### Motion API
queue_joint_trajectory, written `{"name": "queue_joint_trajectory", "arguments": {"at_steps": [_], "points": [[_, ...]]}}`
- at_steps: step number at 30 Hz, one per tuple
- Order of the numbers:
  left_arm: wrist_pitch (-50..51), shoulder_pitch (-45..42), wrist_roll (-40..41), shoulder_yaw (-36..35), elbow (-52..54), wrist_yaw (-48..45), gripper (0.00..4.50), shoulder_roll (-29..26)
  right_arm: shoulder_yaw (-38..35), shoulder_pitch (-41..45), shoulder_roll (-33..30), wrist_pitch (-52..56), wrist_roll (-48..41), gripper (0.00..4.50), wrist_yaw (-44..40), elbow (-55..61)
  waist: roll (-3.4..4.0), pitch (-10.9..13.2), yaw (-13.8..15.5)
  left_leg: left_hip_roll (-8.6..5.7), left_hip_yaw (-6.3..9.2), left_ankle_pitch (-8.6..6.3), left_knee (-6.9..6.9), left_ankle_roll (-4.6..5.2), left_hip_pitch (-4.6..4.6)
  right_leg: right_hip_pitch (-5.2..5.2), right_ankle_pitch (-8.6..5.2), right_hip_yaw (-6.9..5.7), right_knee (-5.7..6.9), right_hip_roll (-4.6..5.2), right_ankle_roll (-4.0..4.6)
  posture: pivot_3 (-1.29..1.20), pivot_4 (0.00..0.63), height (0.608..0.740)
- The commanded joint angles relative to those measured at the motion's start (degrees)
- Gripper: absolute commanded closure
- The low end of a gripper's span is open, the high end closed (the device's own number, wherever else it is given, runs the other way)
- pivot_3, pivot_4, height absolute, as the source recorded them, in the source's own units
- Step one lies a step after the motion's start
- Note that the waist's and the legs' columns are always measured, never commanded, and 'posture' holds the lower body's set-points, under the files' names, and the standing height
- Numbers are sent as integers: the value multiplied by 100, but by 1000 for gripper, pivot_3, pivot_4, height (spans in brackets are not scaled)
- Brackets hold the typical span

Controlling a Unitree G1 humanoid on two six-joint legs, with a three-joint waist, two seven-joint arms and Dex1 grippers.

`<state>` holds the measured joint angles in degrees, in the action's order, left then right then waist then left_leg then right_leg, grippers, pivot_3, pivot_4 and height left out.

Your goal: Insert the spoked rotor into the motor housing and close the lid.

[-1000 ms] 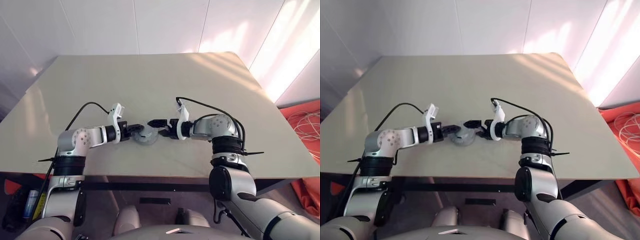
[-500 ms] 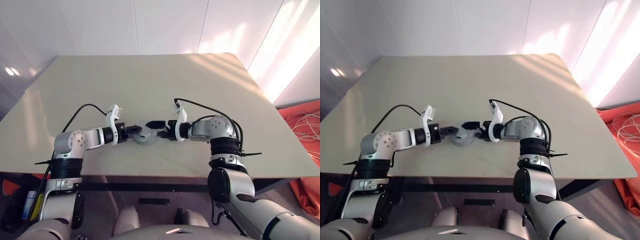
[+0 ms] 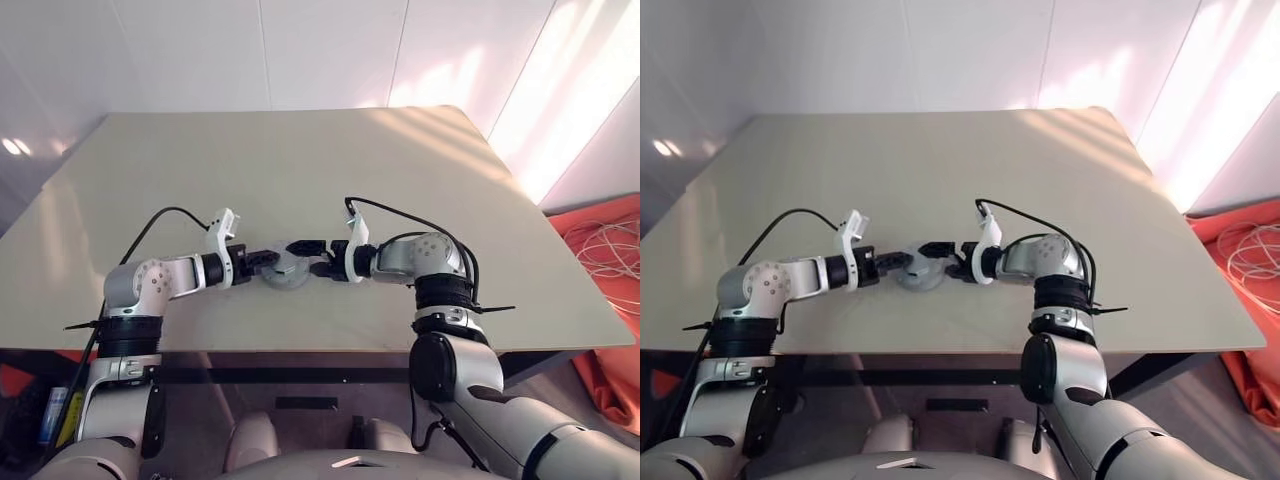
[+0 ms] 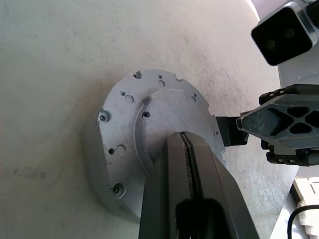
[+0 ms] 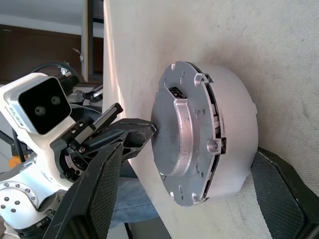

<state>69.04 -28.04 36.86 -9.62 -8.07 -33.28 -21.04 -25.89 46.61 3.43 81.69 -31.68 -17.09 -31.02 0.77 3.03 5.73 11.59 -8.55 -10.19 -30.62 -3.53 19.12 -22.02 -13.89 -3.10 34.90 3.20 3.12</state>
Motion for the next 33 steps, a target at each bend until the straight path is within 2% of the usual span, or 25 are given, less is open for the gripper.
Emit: {"name": "queue_joint_trajectory", "arguments": {"at_steps": [1, 16, 33], "points": [[159, 210, -268, 240, -293, 253, 4500, 1, -71, 420, 381, 17, -455, 11, -170, 26, 0, 0, -32, 1, 0, 0, -2, 0, 0, 0, 1, 0, 0, -1, 2, 0, 0, 740], [167, 221, -251, 247, -252, 287, 4500, -20, -200, 656, 711, -377, -475, 11, -138, -215, 0, 0, -44, 16, -2, 5, -7, -11, -6, -3, 1, -1, 1, -21, 31, 0, 0, 740], [99, 187, -294, 209, -303, 306, 4500, -21, 556, 452, 664, -560, -239, 11, -327, -202, -2, -1, -101, 17, -3, 7, -12, -16, -10, -2, 3, -1, 4, -30, 34, 0, 0, 740]]}}
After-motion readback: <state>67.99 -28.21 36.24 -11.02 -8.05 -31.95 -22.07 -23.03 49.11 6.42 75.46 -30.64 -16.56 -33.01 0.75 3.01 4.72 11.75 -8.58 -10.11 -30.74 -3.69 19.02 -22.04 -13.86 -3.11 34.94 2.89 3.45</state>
